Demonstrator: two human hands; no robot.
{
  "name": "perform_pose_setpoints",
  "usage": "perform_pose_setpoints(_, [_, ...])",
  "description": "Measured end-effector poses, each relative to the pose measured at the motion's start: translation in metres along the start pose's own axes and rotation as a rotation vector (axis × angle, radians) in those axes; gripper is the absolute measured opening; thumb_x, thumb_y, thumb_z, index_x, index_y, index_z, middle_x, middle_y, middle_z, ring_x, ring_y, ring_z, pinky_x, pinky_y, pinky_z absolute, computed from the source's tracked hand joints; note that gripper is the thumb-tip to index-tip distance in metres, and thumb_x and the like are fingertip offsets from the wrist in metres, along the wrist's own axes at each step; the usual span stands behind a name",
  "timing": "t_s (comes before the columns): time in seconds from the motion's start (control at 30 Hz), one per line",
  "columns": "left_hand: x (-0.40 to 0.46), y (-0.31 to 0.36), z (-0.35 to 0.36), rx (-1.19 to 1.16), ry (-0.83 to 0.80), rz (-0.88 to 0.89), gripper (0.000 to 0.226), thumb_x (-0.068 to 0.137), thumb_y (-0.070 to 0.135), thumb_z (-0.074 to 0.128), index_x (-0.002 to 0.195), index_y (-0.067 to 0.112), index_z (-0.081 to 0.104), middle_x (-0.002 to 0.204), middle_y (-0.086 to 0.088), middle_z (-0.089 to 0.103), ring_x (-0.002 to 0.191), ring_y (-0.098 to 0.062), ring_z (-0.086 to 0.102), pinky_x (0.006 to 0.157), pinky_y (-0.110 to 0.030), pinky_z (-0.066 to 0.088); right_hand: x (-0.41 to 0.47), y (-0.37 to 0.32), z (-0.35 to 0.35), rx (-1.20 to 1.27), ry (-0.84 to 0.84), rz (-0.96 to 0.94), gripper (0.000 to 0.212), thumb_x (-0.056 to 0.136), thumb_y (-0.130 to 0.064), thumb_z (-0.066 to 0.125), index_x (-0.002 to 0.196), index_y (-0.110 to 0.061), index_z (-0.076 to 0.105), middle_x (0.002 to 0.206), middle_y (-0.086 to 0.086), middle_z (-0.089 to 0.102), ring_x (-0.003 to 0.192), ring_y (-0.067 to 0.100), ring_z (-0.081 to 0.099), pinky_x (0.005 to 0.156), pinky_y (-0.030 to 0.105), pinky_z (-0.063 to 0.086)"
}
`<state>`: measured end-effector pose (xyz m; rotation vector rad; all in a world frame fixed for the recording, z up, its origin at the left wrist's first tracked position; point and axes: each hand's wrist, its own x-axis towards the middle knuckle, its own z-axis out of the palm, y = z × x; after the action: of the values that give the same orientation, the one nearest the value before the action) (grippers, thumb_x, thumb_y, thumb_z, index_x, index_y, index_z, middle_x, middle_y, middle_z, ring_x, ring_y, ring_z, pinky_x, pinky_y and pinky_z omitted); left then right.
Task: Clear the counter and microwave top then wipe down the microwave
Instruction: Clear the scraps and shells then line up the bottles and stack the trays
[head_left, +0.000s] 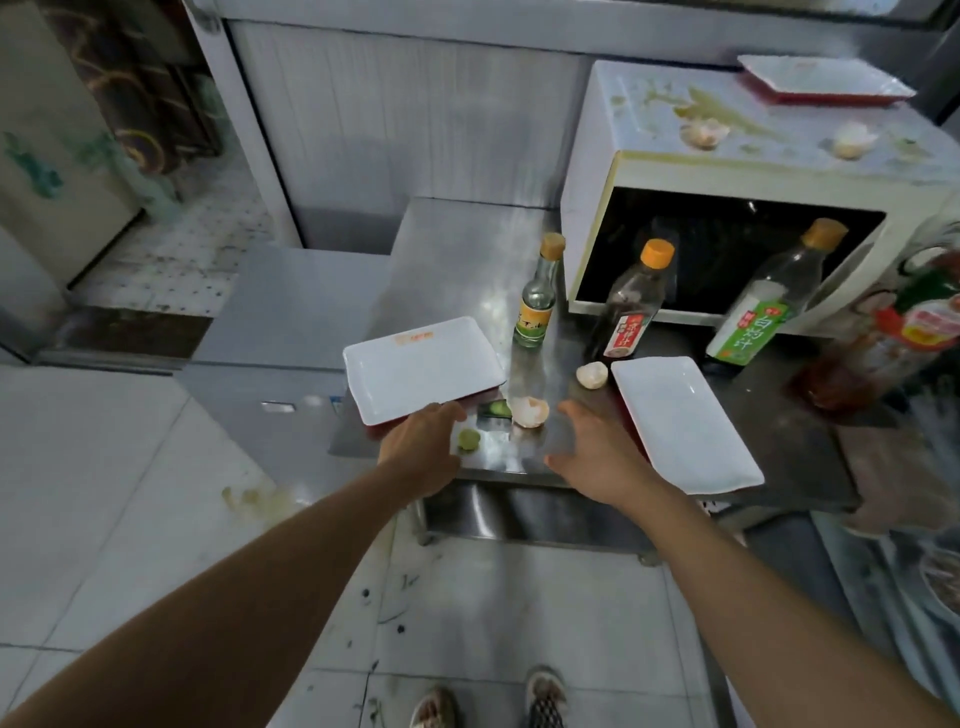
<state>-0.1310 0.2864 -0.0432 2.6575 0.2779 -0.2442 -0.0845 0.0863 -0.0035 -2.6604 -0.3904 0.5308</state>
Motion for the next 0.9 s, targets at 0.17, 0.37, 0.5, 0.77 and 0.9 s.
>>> perform_pose_setpoints(0.17, [0.025, -0.001, 0.014, -0.001, -0.024, -0.037, 0.051, 0.081, 0.023, 0.068, 0.129, 0.027, 0.05, 0.129, 0.002, 0.053, 0.118, -0.022, 0.052, 0.094, -0.036, 0.046, 0.028, 0.009, 0.005, -0.031, 0.012, -0.021, 0.058, 0.085, -0.024, 0.065, 0.135, -0.014, 0.038, 0.136, 0.011, 0.043, 0.126, 0.029, 0.038, 0.096, 0.034, 0.037])
perform_pose_setpoints(0.37, [0.037, 0.001, 0.029, 0.0, -0.032, -0.064, 0.045, 0.079, 0.026, 0.07, 0.122, 0.029, 0.057, 0.12, 0.004, 0.054, 0.109, -0.02, 0.056, 0.086, -0.036, 0.05, 0.051, 0.022, 0.006, -0.036, -0.003, -0.053, 0.051, 0.085, -0.02, 0.064, 0.13, -0.012, 0.042, 0.133, 0.012, 0.045, 0.123, 0.028, 0.04, 0.098, 0.037, 0.039])
perform_pose_setpoints(0.5, [0.043, 0.003, 0.035, 0.013, -0.034, -0.063, 0.039, 0.075, 0.025, 0.073, 0.112, 0.031, 0.061, 0.113, 0.005, 0.052, 0.1, -0.02, 0.057, 0.082, -0.038, 0.052, 0.063, 0.03, 0.009, -0.024, -0.022, -0.05, 0.051, 0.084, -0.019, 0.064, 0.13, -0.012, 0.043, 0.134, 0.013, 0.045, 0.125, 0.029, 0.039, 0.101, 0.038, 0.037])
perform_pose_setpoints(0.77, [0.047, 0.008, 0.037, 0.027, -0.006, -0.053, 0.009, 0.081, 0.019, 0.065, 0.091, 0.02, 0.067, 0.095, 0.0, 0.059, 0.084, -0.025, 0.061, 0.074, -0.039, 0.054, 0.076, 0.04, 0.013, -0.037, -0.055, -0.106, 0.058, 0.088, -0.024, 0.062, 0.138, -0.012, 0.036, 0.142, 0.011, 0.04, 0.132, 0.027, 0.033, 0.106, 0.034, 0.029])
perform_pose_setpoints(0.9, [0.051, 0.016, 0.029, -0.049, 0.077, -0.014, 0.022, 0.081, 0.016, 0.066, 0.103, 0.02, 0.068, 0.099, 0.002, 0.063, 0.086, -0.021, 0.061, 0.076, -0.038, 0.053, 0.079, 0.043, 0.012, -0.015, -0.054, -0.115, 0.057, 0.088, -0.025, 0.062, 0.137, -0.013, 0.036, 0.142, 0.01, 0.04, 0.131, 0.026, 0.034, 0.105, 0.035, 0.031])
